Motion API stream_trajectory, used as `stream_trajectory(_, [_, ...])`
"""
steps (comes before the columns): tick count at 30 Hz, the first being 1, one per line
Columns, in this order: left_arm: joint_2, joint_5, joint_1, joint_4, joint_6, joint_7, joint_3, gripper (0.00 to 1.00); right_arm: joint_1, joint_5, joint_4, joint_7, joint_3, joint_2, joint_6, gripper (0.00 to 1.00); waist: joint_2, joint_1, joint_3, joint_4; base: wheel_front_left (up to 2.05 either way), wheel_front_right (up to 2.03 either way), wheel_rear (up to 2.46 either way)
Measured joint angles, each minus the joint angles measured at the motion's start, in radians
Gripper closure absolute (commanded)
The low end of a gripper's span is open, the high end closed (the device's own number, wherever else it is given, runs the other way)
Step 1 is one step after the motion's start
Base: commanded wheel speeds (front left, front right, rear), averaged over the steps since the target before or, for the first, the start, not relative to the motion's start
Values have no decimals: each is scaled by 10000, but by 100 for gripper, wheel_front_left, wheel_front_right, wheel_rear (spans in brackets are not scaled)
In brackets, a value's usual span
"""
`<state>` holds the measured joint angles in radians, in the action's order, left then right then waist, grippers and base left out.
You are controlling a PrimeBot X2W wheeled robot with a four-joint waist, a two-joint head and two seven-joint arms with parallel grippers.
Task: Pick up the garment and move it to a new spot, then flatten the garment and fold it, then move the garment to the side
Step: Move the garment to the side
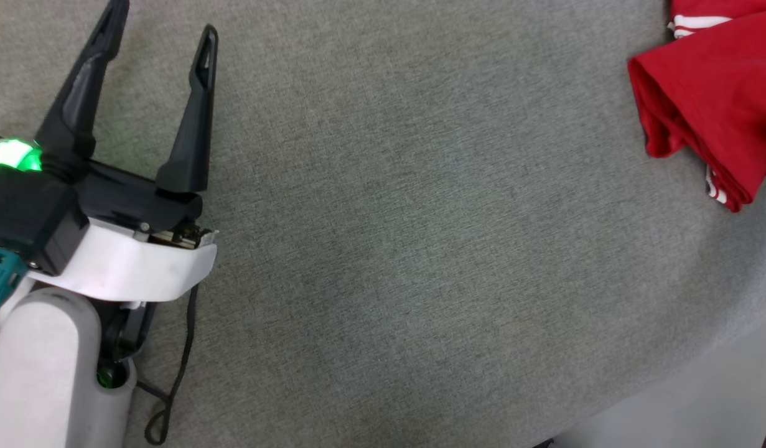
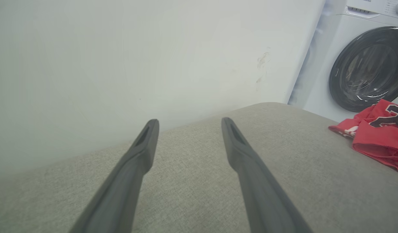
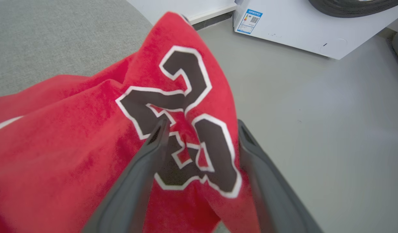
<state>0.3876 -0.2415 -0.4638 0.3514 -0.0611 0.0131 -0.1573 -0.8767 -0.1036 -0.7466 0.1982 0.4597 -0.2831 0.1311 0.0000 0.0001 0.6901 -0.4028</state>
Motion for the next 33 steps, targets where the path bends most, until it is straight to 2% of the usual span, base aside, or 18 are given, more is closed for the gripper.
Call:
stream_trajectory(5, [-173,-107,345,-508,92,401,10,0,87,734,-123,-815,138,-190,0,0,0,0,-573,107,0,0,0])
stream_trajectory(11, [-593,-456,1156,-1363,353,1047,33,0,1080,740,42,-1404,-798,-589,0,0,0,-1,-1696,359,0,0,0])
stream_trajectory(14, [-784,-635,1704,-1781,512,1306,109,0,1881,407,389,-1649,-1367,-573,0,0,0,-1,-2357,536,0,0,0])
stream_trajectory(22, [-1191,-1003,3023,-2600,861,1730,240,0,4276,-226,2044,-1720,-2750,48,0,0,0,-3,-4064,1207,0,0,0])
stream_trajectory(33, [-1438,-1315,3995,-3411,1145,1942,364,0,6450,-545,4821,-1444,-3971,1057,0,0,0,-4,-5514,2746,0,0,0])
